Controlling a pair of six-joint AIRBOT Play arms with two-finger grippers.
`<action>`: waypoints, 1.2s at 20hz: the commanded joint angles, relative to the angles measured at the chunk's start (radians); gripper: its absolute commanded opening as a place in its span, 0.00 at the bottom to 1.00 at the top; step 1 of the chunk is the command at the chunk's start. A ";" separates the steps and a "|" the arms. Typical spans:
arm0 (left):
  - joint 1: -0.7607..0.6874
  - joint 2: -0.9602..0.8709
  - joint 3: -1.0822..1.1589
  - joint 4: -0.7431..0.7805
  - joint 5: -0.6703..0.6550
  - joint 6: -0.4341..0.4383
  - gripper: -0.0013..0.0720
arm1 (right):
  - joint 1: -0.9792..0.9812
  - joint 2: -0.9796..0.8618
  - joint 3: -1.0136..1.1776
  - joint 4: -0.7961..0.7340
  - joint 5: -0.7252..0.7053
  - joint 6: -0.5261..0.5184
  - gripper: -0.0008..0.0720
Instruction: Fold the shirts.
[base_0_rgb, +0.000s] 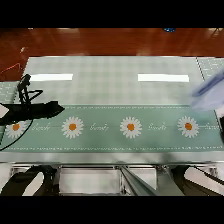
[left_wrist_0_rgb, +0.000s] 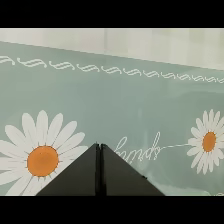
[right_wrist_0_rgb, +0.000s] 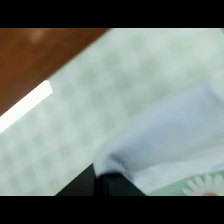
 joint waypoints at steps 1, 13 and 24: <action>0.001 -0.001 0.000 0.000 0.031 0.001 0.05 | -0.098 0.100 -0.138 -0.106 0.086 0.006 0.04; 0.001 -0.026 0.000 0.000 0.166 0.001 0.05 | -0.608 0.489 -0.836 -0.630 0.187 -0.142 0.05; 0.002 -0.136 0.189 0.000 0.248 0.039 0.05 | -0.459 0.500 -0.959 -0.433 -0.096 -0.146 0.04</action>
